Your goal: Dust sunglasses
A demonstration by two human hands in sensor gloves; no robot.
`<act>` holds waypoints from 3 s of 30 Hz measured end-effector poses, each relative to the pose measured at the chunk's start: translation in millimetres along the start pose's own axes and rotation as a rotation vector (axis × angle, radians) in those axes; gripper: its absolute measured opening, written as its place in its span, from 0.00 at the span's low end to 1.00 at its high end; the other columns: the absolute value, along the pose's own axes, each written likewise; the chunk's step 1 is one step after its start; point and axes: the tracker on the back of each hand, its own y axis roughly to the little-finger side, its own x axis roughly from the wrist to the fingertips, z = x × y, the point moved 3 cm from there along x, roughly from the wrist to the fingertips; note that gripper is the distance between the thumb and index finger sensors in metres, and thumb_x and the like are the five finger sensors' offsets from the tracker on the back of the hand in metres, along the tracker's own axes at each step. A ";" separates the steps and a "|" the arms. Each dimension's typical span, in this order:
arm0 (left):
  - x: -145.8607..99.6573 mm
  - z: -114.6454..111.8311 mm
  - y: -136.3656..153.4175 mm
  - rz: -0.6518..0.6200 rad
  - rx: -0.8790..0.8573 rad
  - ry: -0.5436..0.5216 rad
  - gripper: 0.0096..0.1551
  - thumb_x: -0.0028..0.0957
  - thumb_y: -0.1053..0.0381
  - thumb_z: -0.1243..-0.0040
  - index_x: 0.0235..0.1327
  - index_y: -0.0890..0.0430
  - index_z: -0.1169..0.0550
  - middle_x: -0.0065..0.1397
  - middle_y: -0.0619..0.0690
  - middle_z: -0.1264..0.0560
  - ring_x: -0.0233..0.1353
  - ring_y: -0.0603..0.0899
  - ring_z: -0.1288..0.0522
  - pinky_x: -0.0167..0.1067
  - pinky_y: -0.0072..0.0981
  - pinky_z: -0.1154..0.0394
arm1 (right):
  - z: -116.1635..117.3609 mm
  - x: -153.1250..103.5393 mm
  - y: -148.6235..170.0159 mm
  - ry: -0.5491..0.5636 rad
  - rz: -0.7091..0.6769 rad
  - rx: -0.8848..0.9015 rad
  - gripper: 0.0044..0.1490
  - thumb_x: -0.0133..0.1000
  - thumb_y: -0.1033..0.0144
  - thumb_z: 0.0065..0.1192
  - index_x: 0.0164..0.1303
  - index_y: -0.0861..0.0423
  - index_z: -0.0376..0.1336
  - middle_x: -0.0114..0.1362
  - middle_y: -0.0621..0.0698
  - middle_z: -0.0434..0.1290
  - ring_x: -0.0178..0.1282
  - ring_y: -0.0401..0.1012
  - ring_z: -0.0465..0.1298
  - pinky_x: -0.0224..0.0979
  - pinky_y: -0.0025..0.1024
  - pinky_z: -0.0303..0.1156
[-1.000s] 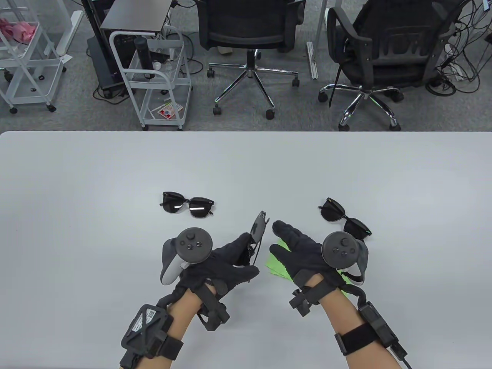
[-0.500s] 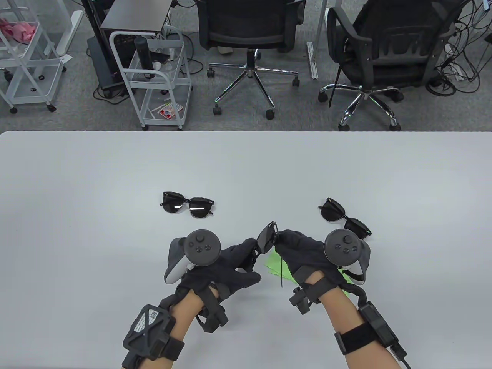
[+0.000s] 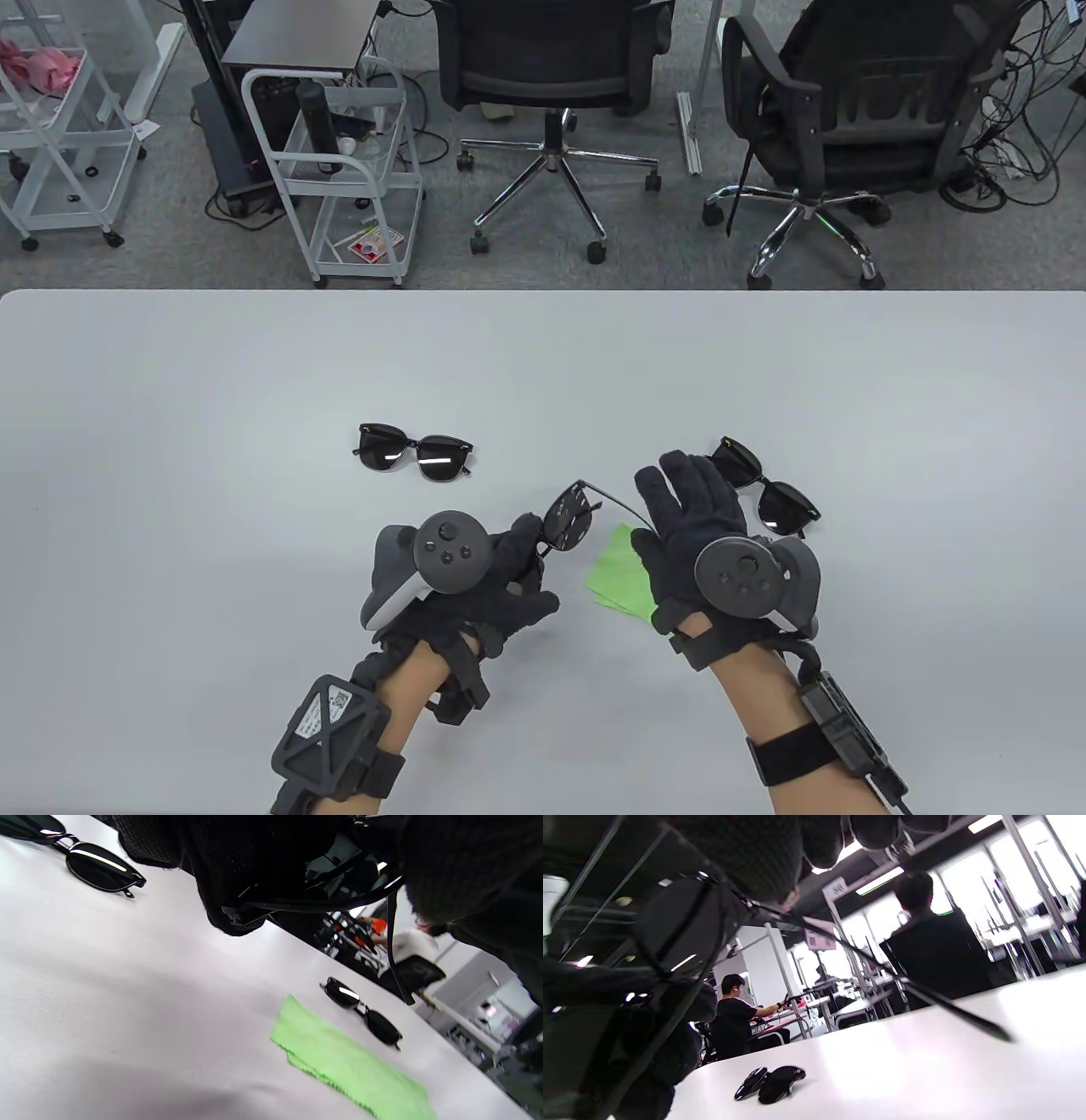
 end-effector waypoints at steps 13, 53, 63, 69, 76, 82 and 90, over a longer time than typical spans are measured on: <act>-2.1 -8.6 8.2 0.021 -0.599 0.036 0.59 0.38 0.24 0.42 0.77 0.46 0.50 0.78 0.39 0.32 0.75 0.49 0.21 0.75 0.51 0.33 | 44.6 3.9 -13.4 -0.167 0.119 0.396 0.35 0.55 0.52 0.66 0.67 0.60 0.69 0.73 0.62 0.73 0.68 0.61 0.75 0.65 0.64 0.68; -1.9 0.1 18.5 0.007 -0.706 0.003 0.62 0.39 0.25 0.43 0.74 0.46 0.60 0.80 0.37 0.37 0.77 0.49 0.23 0.77 0.50 0.34 | 66.8 -5.6 34.2 -0.306 0.362 0.886 0.32 0.53 0.62 0.70 0.65 0.62 0.70 0.73 0.64 0.72 0.68 0.64 0.73 0.65 0.68 0.64; -5.0 25.4 39.0 0.076 -0.440 -0.165 0.60 0.39 0.26 0.42 0.76 0.44 0.57 0.80 0.37 0.36 0.77 0.50 0.23 0.76 0.52 0.34 | 80.7 -18.5 57.7 -0.749 0.023 -0.158 0.31 0.47 0.71 0.77 0.63 0.51 0.73 0.76 0.57 0.72 0.70 0.59 0.75 0.68 0.66 0.66; -5.8 27.8 33.8 0.078 -0.318 -0.199 0.60 0.39 0.26 0.41 0.76 0.44 0.57 0.80 0.37 0.36 0.77 0.51 0.23 0.76 0.53 0.34 | 104.3 -21.4 43.4 -0.793 -0.102 -0.493 0.42 0.45 0.69 0.79 0.72 0.52 0.63 0.79 0.59 0.66 0.69 0.58 0.77 0.68 0.63 0.68; -18.9 44.7 12.2 0.084 0.091 -0.422 0.59 0.36 0.30 0.34 0.77 0.43 0.49 0.79 0.39 0.33 0.75 0.55 0.23 0.75 0.57 0.35 | 99.1 -9.7 37.2 -0.632 -0.052 -0.531 0.24 0.42 0.62 0.82 0.48 0.54 0.78 0.50 0.53 0.86 0.36 0.39 0.90 0.58 0.47 0.81; -20.3 32.4 -19.9 -0.001 0.612 -0.486 0.55 0.30 0.30 0.27 0.74 0.37 0.38 0.75 0.35 0.28 0.72 0.52 0.19 0.75 0.56 0.33 | 56.0 -15.6 88.3 -0.301 0.422 0.432 0.23 0.42 0.64 0.82 0.47 0.55 0.79 0.50 0.54 0.87 0.36 0.41 0.90 0.57 0.50 0.81; -24.8 17.7 -45.3 -0.096 0.714 -0.507 0.55 0.29 0.30 0.27 0.74 0.36 0.37 0.75 0.35 0.28 0.72 0.51 0.19 0.75 0.55 0.33 | 59.0 -17.6 78.3 -0.248 0.420 1.050 0.24 0.45 0.62 0.80 0.51 0.52 0.78 0.53 0.51 0.86 0.41 0.41 0.89 0.61 0.52 0.77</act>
